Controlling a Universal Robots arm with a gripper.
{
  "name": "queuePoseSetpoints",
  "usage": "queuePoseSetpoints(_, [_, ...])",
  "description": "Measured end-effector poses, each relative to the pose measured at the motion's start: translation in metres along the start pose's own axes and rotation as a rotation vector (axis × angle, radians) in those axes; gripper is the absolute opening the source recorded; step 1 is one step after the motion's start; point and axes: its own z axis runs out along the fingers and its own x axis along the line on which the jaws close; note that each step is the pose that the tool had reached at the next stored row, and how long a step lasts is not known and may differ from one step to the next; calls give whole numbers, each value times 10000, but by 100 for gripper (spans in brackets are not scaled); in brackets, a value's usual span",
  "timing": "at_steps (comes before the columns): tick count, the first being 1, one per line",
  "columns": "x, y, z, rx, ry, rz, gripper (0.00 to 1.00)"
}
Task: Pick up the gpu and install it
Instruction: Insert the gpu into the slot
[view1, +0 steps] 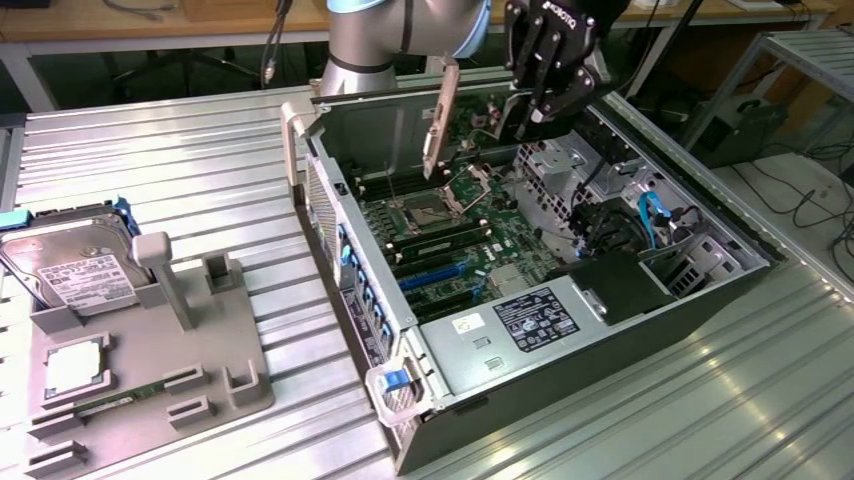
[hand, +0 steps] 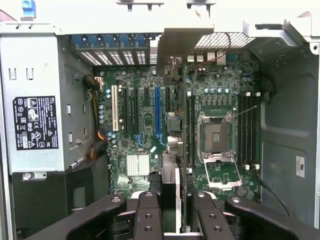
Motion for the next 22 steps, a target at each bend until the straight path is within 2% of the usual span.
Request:
queuePoseSetpoints(11, [2,-2,57,23,2,-110,28])
queuePoseSetpoints(22, [5,-3,115,21,4,-209,28])
